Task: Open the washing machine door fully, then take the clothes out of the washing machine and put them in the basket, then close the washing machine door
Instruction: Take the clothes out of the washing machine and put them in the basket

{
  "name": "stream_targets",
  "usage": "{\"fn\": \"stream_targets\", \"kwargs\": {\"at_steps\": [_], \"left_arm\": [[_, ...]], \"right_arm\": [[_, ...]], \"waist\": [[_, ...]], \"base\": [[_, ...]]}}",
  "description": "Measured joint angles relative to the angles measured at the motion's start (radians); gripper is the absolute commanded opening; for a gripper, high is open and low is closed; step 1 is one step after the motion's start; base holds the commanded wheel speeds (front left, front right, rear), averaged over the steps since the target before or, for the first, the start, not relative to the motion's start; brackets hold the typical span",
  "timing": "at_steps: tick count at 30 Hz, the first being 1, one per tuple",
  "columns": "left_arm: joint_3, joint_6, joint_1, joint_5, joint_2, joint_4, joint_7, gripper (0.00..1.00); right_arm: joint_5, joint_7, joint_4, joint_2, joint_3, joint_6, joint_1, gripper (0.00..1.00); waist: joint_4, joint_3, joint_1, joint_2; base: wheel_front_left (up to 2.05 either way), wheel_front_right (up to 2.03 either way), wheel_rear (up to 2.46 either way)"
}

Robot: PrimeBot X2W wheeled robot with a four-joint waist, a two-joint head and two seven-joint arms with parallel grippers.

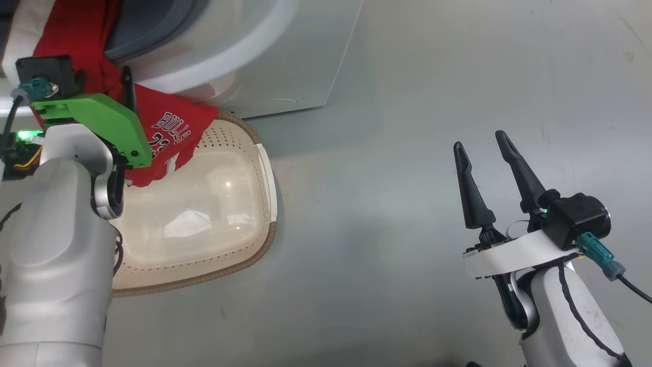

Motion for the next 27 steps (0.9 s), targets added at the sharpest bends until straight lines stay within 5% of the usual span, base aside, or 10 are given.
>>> {"fn": "stream_targets", "kwargs": {"at_steps": [7, 10, 27], "left_arm": [[0.005, 0.021, -0.036, 0.004, 0.011, 0.078, 0.003, 1.0], [0.009, 0.029, -0.052, 0.011, 0.011, 0.1, -0.001, 0.0], [0.058, 0.037, -0.03, -0.004, -0.016, 0.179, -0.172, 0.0]], "right_arm": [[0.013, 0.0, 0.018, 0.001, -0.003, 0.001, -0.017, 1.0], [0.016, 0.0, 0.02, 0.001, -0.003, 0.001, -0.02, 1.0], [0.016, 0.0, 0.038, 0.002, -0.022, 0.001, -0.037, 1.0]], "waist": [[-0.025, 0.033, 0.0, 0.0], [-0.027, 0.037, 0.0, 0.0], [-0.002, 0.004, 0.0, 0.0]], "base": [[0.0, 0.0, 0.0], [0.0, 0.0, 0.0], [0.0, 0.0, 0.0]]}}
